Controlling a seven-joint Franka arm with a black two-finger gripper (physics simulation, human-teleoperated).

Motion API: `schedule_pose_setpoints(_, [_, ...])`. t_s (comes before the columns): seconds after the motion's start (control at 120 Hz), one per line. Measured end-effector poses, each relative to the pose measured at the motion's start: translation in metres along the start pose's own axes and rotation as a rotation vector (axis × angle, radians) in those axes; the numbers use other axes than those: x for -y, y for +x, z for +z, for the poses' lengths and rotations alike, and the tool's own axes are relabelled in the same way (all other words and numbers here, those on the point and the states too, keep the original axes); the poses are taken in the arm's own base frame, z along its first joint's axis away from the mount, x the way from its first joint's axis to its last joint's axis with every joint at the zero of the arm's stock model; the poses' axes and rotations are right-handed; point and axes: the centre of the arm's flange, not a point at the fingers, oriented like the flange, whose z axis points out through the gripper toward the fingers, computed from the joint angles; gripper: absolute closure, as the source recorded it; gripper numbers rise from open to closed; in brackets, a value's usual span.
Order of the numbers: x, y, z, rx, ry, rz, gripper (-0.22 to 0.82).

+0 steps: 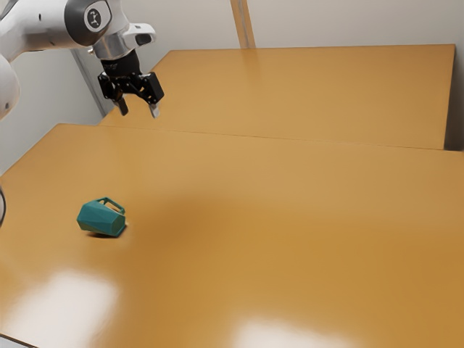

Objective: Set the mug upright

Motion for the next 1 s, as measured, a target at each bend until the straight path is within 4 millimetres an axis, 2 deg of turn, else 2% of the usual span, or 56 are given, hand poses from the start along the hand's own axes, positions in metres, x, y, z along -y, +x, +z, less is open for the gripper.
schedule_pose_setpoints(0.308, [-0.001, -0.001, 0.001, 0.011, -0.003, 0.000, 0.00])
schedule_pose_setpoints(0.4, [-0.009, -0.002, 0.004, 0.020, -0.013, 0.012, 0.00])
schedule_pose_setpoints(0.517, [-0.005, -0.009, -0.005, 0.010, -0.069, 0.001, 0.00])
schedule_pose_setpoints(0.583, [0.018, -0.013, -0.007, 0.004, -0.135, -0.025, 0.00])
schedule_pose_setpoints(0.742, [0.095, -0.028, -0.004, -0.008, -0.281, -0.099, 0.00])
schedule_pose_setpoints(0.833, [0.118, -0.034, 0.001, -0.009, -0.331, -0.097, 0.00])
schedule_pose_setpoints(0.908, [0.137, -0.035, 0.012, -0.004, -0.376, -0.096, 0.00])
schedule_pose_setpoints(1.0, [0.191, -0.047, 0.033, -0.003, -0.448, -0.143, 0.00])
